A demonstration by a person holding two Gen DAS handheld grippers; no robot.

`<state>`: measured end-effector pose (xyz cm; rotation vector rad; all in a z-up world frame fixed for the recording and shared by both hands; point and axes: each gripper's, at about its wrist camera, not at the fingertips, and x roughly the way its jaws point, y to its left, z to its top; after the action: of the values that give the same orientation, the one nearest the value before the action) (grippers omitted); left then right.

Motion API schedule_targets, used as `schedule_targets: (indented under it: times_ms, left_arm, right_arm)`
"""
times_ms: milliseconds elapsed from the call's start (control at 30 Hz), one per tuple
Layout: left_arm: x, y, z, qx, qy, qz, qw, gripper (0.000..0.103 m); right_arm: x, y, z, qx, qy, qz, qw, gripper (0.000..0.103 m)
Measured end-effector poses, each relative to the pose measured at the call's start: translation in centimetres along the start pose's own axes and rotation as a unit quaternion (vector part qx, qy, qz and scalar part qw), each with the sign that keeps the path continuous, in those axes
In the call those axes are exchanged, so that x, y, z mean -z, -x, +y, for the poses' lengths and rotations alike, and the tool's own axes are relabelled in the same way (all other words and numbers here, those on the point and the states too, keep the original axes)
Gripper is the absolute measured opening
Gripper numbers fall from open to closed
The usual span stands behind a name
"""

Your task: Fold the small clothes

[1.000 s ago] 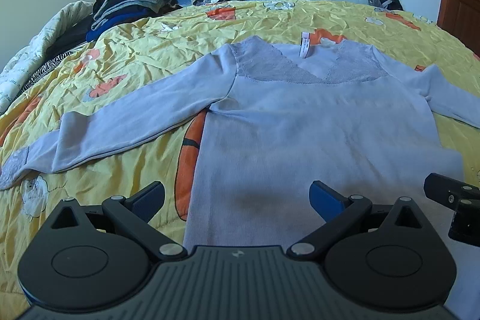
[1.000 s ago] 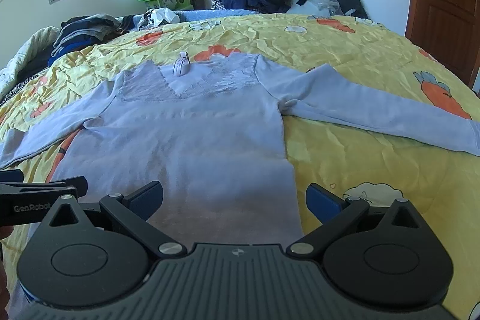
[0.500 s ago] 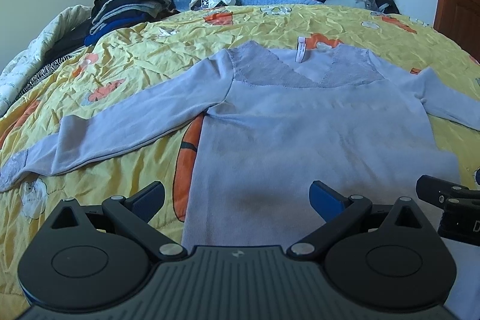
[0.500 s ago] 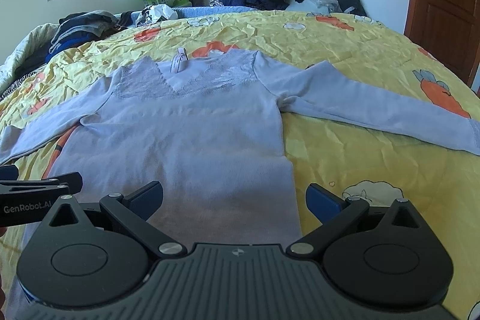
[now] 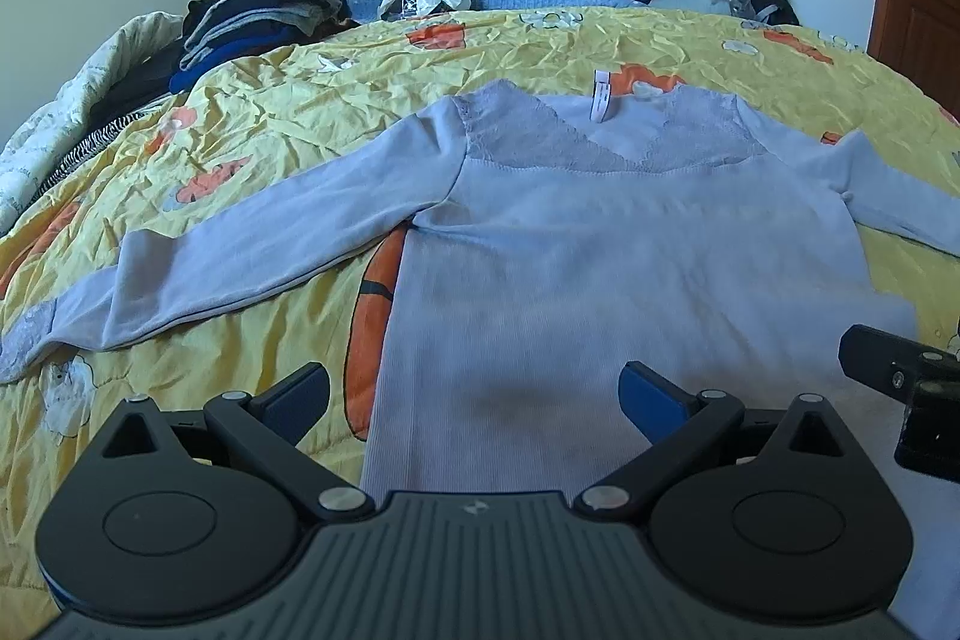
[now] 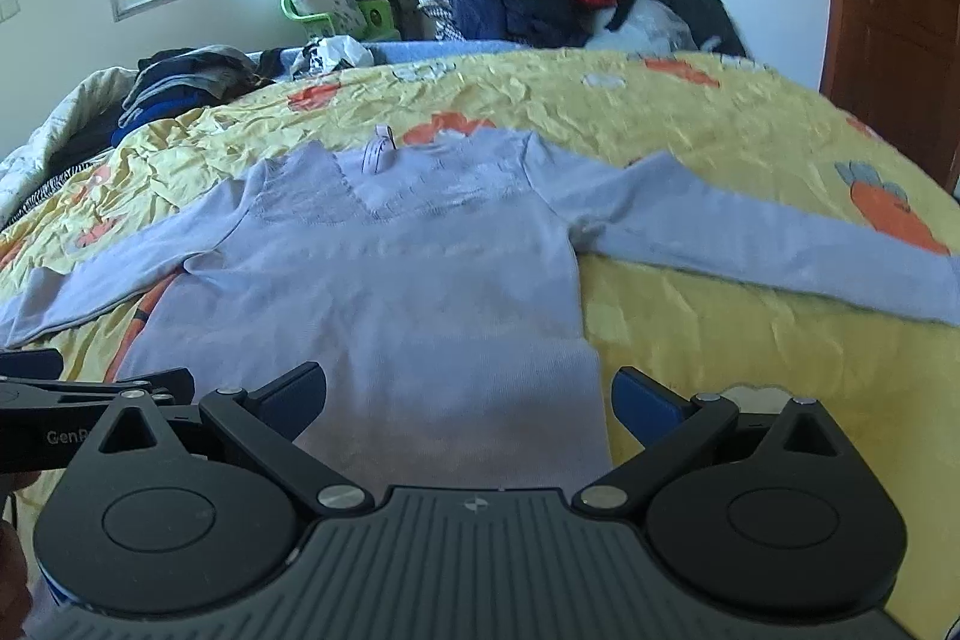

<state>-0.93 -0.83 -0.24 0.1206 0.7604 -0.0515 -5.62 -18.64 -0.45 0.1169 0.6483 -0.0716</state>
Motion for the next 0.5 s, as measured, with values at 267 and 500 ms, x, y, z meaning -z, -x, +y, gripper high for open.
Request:
schedule_targets:
  times_ms: [267,500]
  left_arm:
    - [0.09,-0.17,0.07,-0.001,0.006,0.001,1.0000,0.103]
    - [0.21,-0.35,-0.06,-0.002,0.004,0.001,1.0000,0.103]
  right_arm:
    - [0.17,-0.20,0.21,-0.001,0.006,0.001,1.000,0.103]
    - [0.30,-0.30,-0.06,0.005,-0.002,0.003,1.000,0.102]
